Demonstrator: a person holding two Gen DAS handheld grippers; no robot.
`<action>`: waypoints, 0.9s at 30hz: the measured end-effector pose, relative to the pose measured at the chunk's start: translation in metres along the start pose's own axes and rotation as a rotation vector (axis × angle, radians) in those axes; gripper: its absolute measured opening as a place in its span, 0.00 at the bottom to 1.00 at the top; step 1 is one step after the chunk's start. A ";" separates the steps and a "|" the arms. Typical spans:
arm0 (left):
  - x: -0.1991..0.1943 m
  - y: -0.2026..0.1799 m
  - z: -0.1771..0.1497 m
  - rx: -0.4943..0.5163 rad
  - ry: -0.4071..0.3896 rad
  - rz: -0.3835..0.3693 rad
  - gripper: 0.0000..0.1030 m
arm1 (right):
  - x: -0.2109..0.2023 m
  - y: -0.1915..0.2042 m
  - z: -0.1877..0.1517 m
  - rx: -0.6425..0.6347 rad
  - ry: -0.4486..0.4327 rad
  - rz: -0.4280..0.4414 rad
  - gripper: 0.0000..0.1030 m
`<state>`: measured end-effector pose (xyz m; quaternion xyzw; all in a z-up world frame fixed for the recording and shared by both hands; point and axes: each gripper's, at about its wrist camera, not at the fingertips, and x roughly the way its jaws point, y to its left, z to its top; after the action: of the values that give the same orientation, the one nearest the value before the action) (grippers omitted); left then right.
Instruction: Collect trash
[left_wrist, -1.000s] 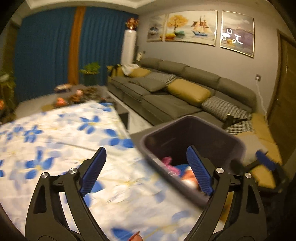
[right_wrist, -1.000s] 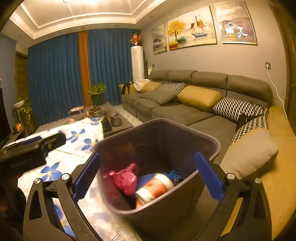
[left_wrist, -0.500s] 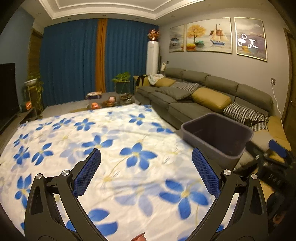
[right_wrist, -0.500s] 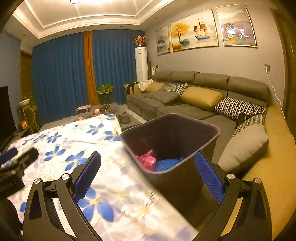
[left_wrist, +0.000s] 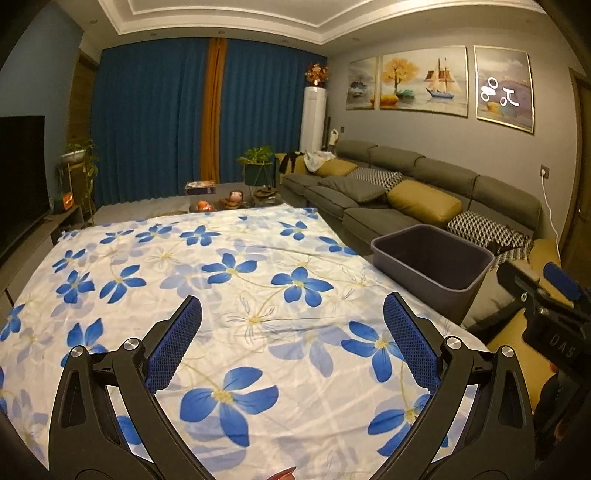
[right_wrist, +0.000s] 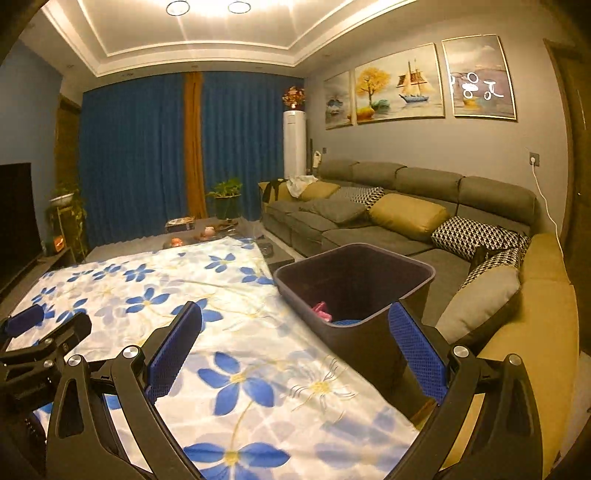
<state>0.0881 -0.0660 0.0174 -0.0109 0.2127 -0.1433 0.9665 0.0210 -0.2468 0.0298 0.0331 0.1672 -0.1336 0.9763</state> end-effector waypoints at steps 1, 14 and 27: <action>-0.005 0.003 -0.001 -0.005 -0.006 0.002 0.94 | -0.002 0.002 0.000 -0.005 0.003 0.007 0.95; -0.027 0.015 0.001 -0.040 -0.020 -0.012 0.94 | -0.022 0.020 -0.001 -0.038 -0.015 0.020 0.95; -0.030 0.016 0.002 -0.042 -0.025 -0.021 0.94 | -0.024 0.023 0.000 -0.043 -0.019 0.024 0.95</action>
<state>0.0676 -0.0419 0.0302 -0.0354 0.2034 -0.1490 0.9670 0.0056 -0.2187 0.0385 0.0129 0.1605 -0.1184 0.9798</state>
